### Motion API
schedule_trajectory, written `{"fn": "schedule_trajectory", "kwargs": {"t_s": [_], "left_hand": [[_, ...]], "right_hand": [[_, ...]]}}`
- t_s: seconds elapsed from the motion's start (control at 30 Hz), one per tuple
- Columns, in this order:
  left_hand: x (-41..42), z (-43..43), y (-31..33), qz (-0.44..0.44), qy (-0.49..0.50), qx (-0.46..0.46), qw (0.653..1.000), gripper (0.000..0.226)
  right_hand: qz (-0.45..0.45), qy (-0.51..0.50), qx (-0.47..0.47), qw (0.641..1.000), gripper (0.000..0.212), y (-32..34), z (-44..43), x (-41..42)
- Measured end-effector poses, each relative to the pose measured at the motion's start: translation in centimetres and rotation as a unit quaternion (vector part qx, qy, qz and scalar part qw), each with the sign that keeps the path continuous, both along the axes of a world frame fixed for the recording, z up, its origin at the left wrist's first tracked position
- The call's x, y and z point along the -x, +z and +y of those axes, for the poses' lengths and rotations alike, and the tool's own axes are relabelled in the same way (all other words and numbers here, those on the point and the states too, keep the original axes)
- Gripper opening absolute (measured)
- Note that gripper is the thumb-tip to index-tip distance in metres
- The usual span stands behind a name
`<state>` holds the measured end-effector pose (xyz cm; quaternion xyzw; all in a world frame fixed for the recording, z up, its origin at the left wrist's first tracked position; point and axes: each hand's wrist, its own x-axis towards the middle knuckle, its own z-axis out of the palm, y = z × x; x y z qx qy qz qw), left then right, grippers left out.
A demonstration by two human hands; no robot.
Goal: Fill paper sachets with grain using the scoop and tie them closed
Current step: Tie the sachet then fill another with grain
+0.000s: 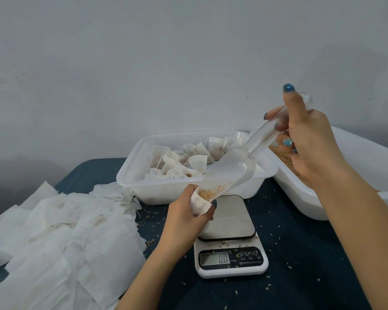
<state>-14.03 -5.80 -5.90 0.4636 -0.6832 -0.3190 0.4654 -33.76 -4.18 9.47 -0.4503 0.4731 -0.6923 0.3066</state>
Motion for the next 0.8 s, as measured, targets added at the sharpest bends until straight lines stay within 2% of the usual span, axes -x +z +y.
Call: {"fn": "schedule_trajectory", "kwargs": {"t_s": [0.17,0.27,0.4,0.53,0.67,0.8], "left_hand": [[0.0,0.2,0.3,0.020,0.001,0.005,1.000,0.019],[0.0,0.3,0.5,0.027,-0.006,0.010,1.000,0.018],[-0.1,0.2,0.5,0.037,-0.001,0.003,0.999,0.015],[-0.1,0.2,0.8,0.056,0.004,-0.010,0.998,0.008],[-0.5,0.1,0.9,0.077,-0.011,-0.007,0.997,0.009],[-1.4,-0.1,1.0,0.022,-0.033,0.023,0.999,0.031]], "right_hand": [[-0.077,-0.015,-0.022,0.997,0.054,-1.2,-0.1,1.0],[-0.171,-0.002,-0.043,0.984,0.042,-2.8,-0.1,1.9],[-0.349,0.033,-0.048,0.935,0.029,-5.2,0.0,3.5],[-0.452,0.015,0.012,0.892,0.025,-6.5,0.2,5.2],[-0.465,-0.050,0.063,0.882,0.023,-6.3,-0.2,6.8],[-0.384,-0.113,0.049,0.915,0.015,-7.0,-1.4,9.0]]}}
